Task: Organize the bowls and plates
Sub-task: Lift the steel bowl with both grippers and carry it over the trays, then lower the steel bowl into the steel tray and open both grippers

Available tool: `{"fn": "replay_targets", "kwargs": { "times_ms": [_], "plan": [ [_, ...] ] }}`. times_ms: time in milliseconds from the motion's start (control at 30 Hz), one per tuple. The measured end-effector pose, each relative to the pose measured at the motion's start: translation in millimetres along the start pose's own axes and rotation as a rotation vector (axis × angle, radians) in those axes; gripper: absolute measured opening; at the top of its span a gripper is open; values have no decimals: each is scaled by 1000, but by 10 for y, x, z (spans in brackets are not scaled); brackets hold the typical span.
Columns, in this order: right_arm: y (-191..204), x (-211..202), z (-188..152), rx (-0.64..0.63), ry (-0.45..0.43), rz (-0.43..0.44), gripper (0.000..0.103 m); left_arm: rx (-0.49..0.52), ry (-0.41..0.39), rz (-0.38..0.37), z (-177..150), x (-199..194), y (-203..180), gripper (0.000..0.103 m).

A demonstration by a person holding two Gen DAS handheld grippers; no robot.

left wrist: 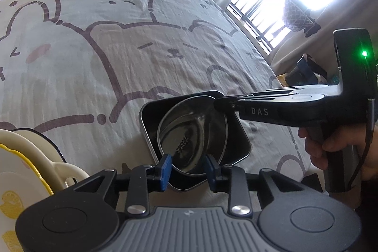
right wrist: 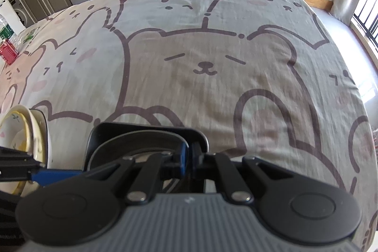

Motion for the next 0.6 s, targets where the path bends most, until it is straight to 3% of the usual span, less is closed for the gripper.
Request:
{"fn": "replay_targets", "kwargs": {
  "times_ms": [167,300,500,600],
  "plan": [
    [-18,-14,3,-2,-6,-6,7,3,-20,7,47,-44,19,37],
    [-23,-47,18,11,-23,7,9,7,-56,20,147,-108,48,48],
    [-57,-148,64,40,-63,28,10,48,-105,106,324,-125,186,54],
    [-89,-202,49,55,-76,39,17,49,-97,138,364,-61,277,54]
  ]
}}
Point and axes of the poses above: each gripper's, at about its wrist camera, not at the fingertips, and x roughly the way its jaws point, y to its left, z to its top, the point moved 6 cm from there along x, roughly the way its jaws point, and after that the axes turned 12 degrees about -y, right-handed, at the moved point
